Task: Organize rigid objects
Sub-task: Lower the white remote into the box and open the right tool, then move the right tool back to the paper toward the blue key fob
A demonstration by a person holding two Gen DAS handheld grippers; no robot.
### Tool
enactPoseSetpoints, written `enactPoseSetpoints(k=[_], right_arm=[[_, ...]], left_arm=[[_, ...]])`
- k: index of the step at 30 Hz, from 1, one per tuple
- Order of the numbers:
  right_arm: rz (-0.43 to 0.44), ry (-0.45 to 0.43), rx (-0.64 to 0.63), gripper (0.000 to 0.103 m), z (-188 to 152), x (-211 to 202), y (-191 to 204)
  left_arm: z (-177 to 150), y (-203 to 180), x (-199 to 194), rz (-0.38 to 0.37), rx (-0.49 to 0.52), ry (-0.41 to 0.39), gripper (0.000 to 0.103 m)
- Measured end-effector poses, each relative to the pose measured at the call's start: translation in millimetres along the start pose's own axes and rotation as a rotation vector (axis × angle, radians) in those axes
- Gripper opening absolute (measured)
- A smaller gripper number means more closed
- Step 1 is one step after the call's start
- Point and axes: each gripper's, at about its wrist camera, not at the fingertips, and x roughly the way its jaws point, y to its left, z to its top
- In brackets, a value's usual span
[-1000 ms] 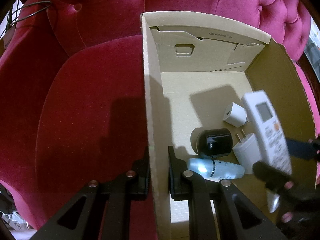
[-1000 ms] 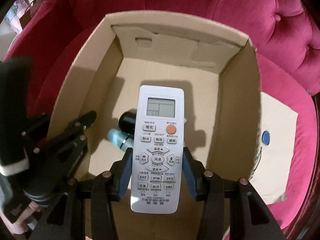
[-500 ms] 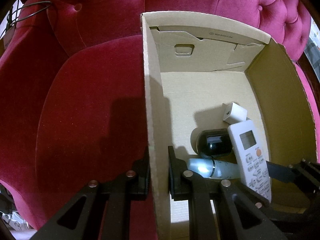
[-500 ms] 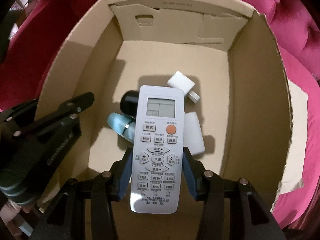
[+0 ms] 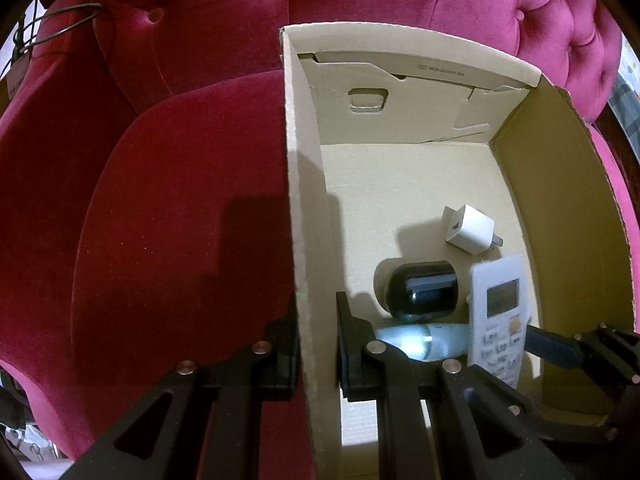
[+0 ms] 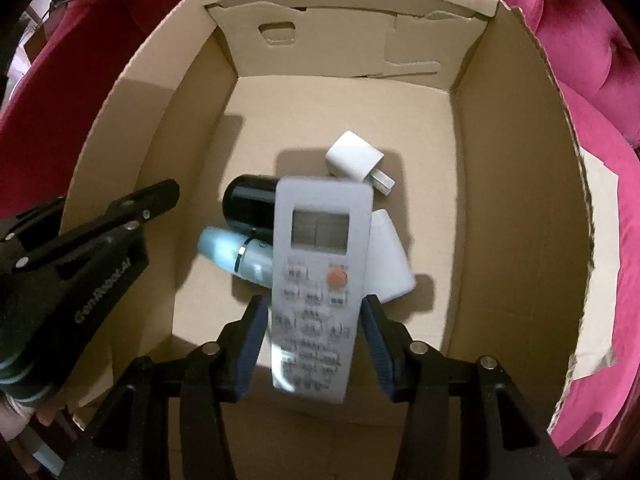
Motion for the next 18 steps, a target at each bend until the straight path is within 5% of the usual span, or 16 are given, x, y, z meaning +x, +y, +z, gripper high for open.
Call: enactPoseSetpoints(k=[18], right_arm=[[-0.034, -0.090, -0.016, 0.057, 0, -44, -5]], left_arm=[[0, 1, 0, 0.000, 0.002, 0.000, 0.016]])
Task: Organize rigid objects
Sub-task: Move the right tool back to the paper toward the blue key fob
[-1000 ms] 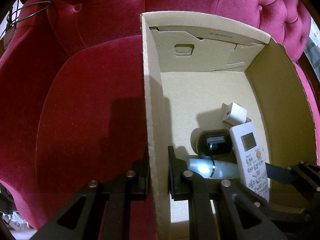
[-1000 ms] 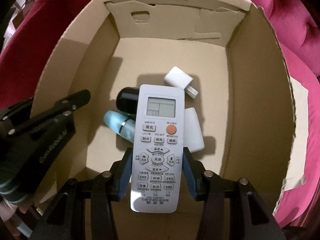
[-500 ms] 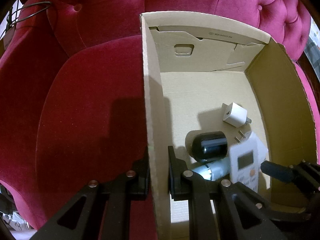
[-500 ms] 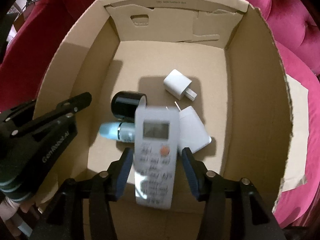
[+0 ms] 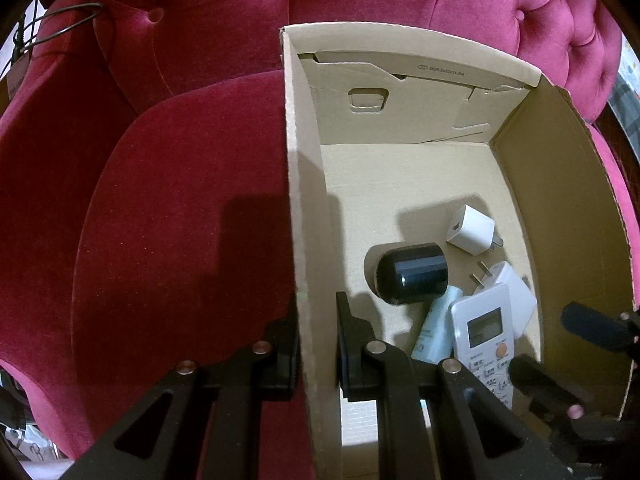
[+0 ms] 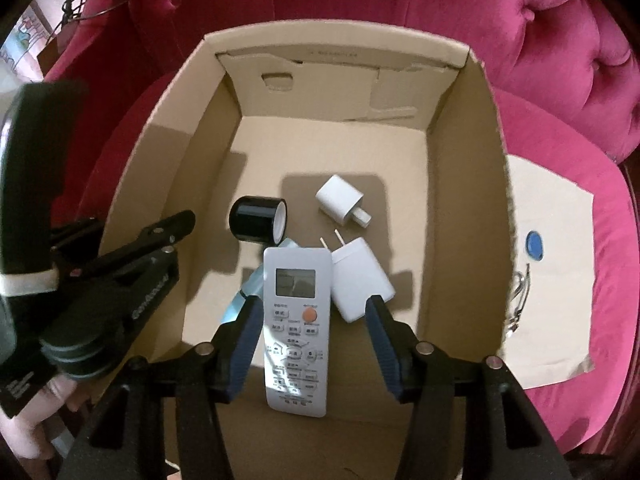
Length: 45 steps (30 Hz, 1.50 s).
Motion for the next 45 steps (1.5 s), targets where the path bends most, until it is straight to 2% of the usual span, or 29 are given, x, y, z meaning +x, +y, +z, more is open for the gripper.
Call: enactPoseSetpoints(k=[8, 18, 28, 29, 30, 35, 38, 45], right_arm=[[-0.022, -0.034, -0.002, 0.061, 0, -18, -6], [-0.062, -0.108, 0.000, 0.078, 5, -52, -24], [-0.066, -0.147, 0.043, 0.086, 12, -69, -45], [-0.067, -0.150, 0.046, 0.090, 12, -71, -48], [-0.065, -0.155, 0.050, 0.094, 13, -73, -51], [-0.069, -0.173, 0.075, 0.095, 17, -77, -71], [-0.080, -0.177, 0.098, 0.102, 18, -77, -87], [-0.105, -0.178, 0.136, 0.103, 21, -70, -122]], left_arm=[[0, 0, 0, 0.000, 0.001, 0.000, 0.016], [0, 1, -1, 0.001, 0.001, 0.000, 0.015], [0, -1, -1, 0.005, 0.003, 0.000, 0.015], [0, -1, -1, 0.006, 0.003, 0.000, 0.015], [0, -1, -1, 0.006, 0.003, 0.000, 0.015], [1, -1, -1, 0.007, 0.004, 0.001, 0.015], [1, -2, 0, 0.007, 0.003, 0.001, 0.015], [1, -3, 0, 0.011, 0.006, 0.001, 0.015]])
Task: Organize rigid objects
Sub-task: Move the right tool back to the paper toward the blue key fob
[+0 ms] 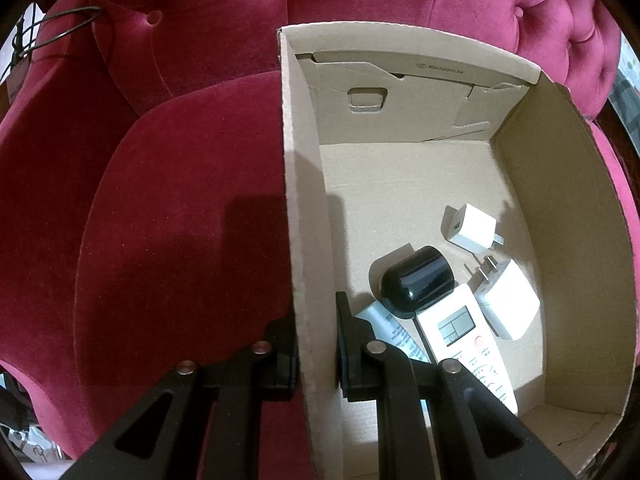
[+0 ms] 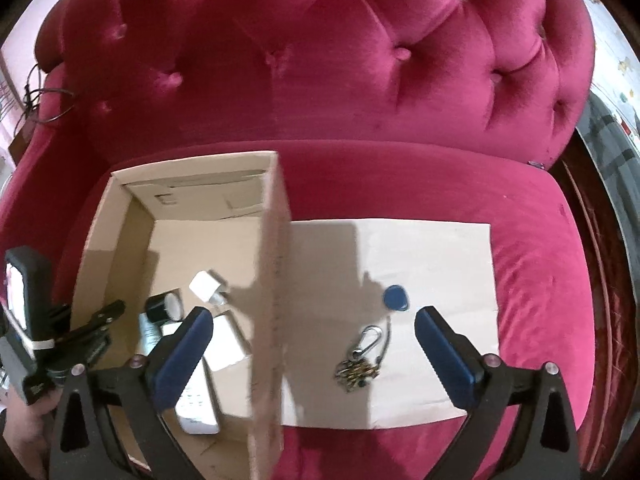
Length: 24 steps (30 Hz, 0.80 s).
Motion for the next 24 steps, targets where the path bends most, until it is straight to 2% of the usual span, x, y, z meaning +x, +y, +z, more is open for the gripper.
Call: enactPoseSetpoints(k=[11, 24], right_arm=[[-0.049, 0.025, 0.021, 0.103, -7, 44, -45], [-0.058, 0.079, 0.052, 0.103, -16, 102, -79]], left_arm=[[0, -2, 0, 0.006, 0.005, 0.000, 0.015], [0, -5, 0, 0.018, 0.012, -0.001, 0.015]])
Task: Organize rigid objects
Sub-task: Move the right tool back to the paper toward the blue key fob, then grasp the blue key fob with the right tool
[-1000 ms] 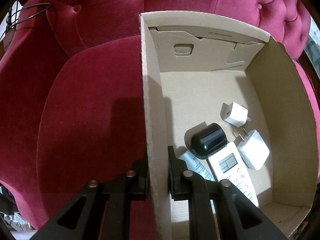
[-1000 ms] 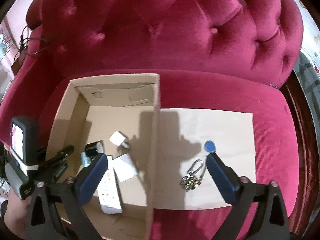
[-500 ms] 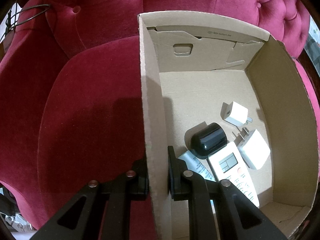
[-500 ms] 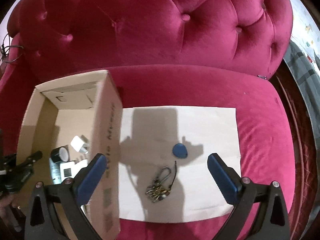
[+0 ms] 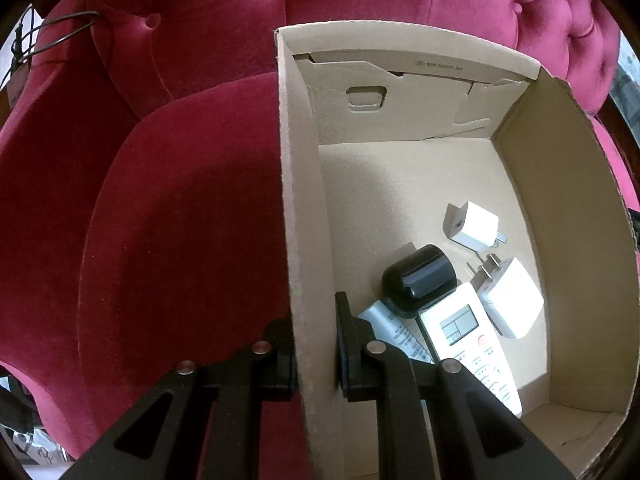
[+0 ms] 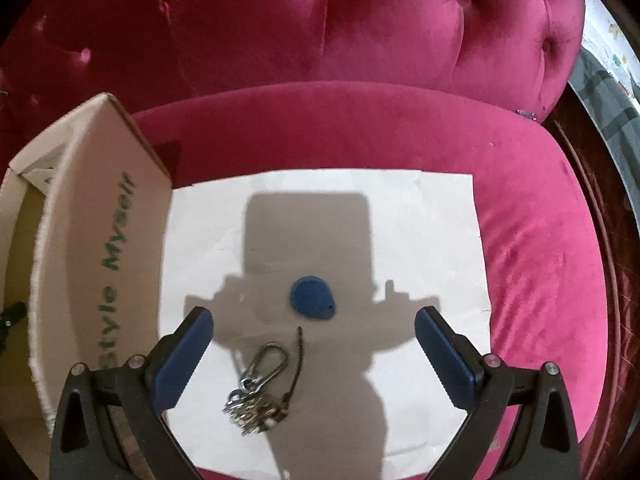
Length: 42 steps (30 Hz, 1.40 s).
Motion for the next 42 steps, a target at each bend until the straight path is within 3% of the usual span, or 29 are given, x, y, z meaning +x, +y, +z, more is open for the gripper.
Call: enactPoseSetpoints(k=[14, 23, 26, 28, 30, 32, 42], right_arm=[[-0.008, 0.033, 0.016, 0.103, -1, 47, -13], [0.004, 0.028, 0.013, 0.101, -4, 48, -10], [0.009, 0.016, 0.006, 0.088, -3, 41, -7], [0.017, 0.005, -0.007, 0.071, -5, 36, -4], [0.036, -0.008, -0.017, 0.043, -6, 30, -1], [0.044, -0.010, -0.023, 0.030, -7, 28, 2], [0.046, 0.001, -0.013, 0.030, -8, 18, 0]], left_arm=[[1, 2, 0, -0.009, -0.001, 0.008, 0.015], [1, 3, 2, -0.011, -0.002, 0.010, 0.015], [1, 3, 2, -0.010, 0.000, 0.010, 0.015], [1, 2, 3, -0.009, 0.002, 0.011, 0.015], [1, 3, 3, -0.010, -0.001, 0.014, 0.015], [1, 3, 4, -0.013, -0.004, 0.013, 0.015], [0, -1, 3, -0.004, 0.006, 0.012, 0.015]])
